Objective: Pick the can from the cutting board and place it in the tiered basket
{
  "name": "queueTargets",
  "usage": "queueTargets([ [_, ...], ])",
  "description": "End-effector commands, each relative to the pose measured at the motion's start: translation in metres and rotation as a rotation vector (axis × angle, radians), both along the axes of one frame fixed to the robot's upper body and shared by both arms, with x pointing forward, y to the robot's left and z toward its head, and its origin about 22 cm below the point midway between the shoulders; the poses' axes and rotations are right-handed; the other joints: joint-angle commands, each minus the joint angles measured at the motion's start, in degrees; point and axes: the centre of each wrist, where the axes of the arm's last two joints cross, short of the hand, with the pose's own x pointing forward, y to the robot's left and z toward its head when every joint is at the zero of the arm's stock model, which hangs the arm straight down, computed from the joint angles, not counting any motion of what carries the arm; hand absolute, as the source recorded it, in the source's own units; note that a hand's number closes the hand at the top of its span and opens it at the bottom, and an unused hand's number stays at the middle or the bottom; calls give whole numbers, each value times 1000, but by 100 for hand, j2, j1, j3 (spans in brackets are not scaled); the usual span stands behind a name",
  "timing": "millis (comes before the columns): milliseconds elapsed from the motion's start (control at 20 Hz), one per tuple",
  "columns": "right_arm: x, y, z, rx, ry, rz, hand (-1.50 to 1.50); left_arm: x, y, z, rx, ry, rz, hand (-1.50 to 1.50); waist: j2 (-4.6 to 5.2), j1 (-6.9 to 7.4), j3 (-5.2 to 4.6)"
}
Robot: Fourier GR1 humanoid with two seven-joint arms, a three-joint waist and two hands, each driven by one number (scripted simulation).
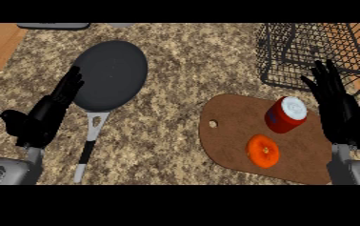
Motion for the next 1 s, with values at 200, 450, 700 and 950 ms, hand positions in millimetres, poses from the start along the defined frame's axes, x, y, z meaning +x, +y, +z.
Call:
queueTargets([
  [200,-10,-14,39,48,-73,-331,150,7,22,10,185,-83,237,0,-6,-202,95],
  [450,-64,-65,-41,-112,249,-899,-150,-5,27,-4,187,-33,250,0,44,-439,53],
  [700,-84,-25,-10,-150,212,-939,-150,4,11,-8,211,-40,247,0,15,-297,55],
  [950,-102,-32,25,-327,450,-706,-150,-1,2,-8,192,-24,221,0,27,-134,41],
])
